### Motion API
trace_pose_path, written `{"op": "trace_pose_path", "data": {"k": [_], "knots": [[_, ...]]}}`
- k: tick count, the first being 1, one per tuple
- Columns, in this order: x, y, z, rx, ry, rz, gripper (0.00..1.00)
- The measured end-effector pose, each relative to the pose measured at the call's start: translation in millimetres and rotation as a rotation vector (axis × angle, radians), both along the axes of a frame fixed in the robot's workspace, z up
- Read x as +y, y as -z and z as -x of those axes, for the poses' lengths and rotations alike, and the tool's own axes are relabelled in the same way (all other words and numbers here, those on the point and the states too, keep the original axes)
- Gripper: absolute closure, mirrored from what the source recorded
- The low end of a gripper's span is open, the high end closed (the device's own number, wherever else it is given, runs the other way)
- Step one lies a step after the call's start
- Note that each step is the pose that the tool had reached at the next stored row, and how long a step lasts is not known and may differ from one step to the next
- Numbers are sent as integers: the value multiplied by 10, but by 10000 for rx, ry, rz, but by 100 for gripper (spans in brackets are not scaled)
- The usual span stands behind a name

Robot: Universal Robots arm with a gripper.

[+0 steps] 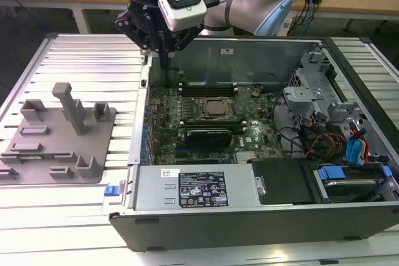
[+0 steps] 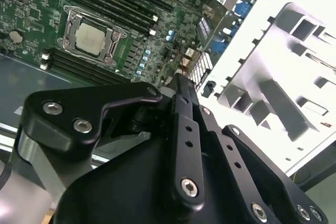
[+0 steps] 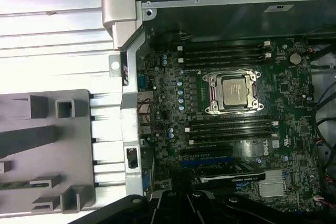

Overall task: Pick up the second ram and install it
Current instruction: 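Reach for the second ram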

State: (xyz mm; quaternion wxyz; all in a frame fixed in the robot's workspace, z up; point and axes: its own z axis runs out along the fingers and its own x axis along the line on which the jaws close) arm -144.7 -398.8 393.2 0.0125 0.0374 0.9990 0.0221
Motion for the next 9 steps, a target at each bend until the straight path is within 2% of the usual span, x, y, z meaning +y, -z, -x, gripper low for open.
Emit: {"op": "trace_pose_path", "data": {"k": [9], "knots": [[0, 0, 153, 1, 0, 1, 92]]}}
